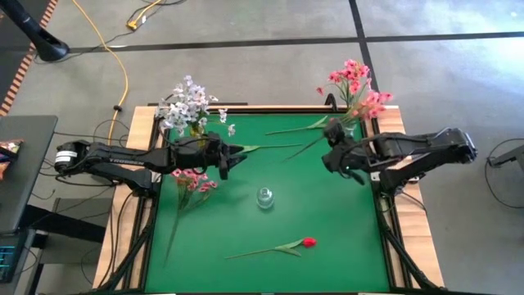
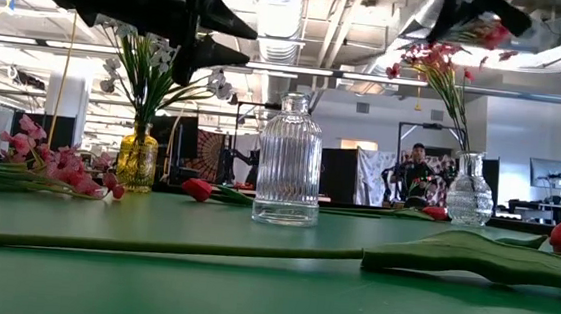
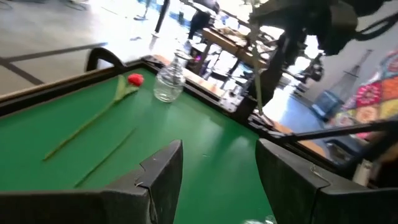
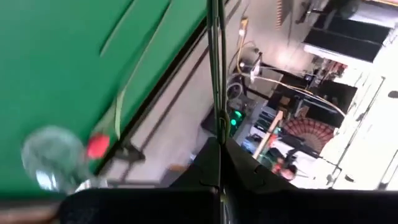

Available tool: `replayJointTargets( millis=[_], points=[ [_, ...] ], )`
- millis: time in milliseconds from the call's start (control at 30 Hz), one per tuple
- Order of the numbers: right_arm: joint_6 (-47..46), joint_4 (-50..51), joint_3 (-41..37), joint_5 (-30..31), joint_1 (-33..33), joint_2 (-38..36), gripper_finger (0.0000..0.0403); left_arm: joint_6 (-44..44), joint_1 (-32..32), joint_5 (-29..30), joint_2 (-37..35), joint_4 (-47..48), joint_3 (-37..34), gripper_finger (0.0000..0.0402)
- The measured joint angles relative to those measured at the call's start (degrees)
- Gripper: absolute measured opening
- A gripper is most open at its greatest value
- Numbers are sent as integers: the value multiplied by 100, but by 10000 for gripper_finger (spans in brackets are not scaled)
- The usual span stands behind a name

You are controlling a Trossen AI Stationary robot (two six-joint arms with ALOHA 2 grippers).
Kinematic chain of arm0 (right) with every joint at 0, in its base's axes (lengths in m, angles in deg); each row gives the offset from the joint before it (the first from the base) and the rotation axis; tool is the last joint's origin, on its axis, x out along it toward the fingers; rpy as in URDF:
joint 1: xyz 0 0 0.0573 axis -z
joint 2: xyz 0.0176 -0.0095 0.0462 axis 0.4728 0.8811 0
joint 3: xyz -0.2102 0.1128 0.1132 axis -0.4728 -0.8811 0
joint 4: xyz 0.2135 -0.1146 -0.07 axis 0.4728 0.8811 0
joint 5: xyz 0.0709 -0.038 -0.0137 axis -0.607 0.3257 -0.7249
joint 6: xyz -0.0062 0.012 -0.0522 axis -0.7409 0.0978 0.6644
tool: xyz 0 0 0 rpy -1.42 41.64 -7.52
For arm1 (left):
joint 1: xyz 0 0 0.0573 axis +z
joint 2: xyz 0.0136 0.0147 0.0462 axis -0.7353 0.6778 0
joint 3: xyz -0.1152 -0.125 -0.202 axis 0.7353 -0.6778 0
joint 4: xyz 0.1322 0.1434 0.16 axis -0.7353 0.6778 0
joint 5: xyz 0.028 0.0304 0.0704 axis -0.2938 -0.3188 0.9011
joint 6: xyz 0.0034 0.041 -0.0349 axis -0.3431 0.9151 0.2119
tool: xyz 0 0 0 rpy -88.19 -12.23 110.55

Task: Sort flowers into vase by color
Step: Put the bottom pink flowers into the top transparent vase

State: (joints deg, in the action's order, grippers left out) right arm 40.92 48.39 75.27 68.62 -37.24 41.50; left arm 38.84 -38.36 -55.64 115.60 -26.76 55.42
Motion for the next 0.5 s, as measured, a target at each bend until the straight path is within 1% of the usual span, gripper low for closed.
replayJointTargets(
  millis=[67,233,300,400,500],
  points=[
    [229,215,8,34,122,-2,27,57,2,116,0,52,0,190],
    [1042,483,8,559,393,-5,29,69,2,181,0,82,0,190],
    [1360,649,8,651,507,-11,29,67,1,192,0,92,0,190],
    [1505,1019,8,660,710,-11,29,64,0,296,0,98,0,190],
    [1534,1705,8,665,893,-11,29,39,2,436,0,96,0,190]
  ],
)
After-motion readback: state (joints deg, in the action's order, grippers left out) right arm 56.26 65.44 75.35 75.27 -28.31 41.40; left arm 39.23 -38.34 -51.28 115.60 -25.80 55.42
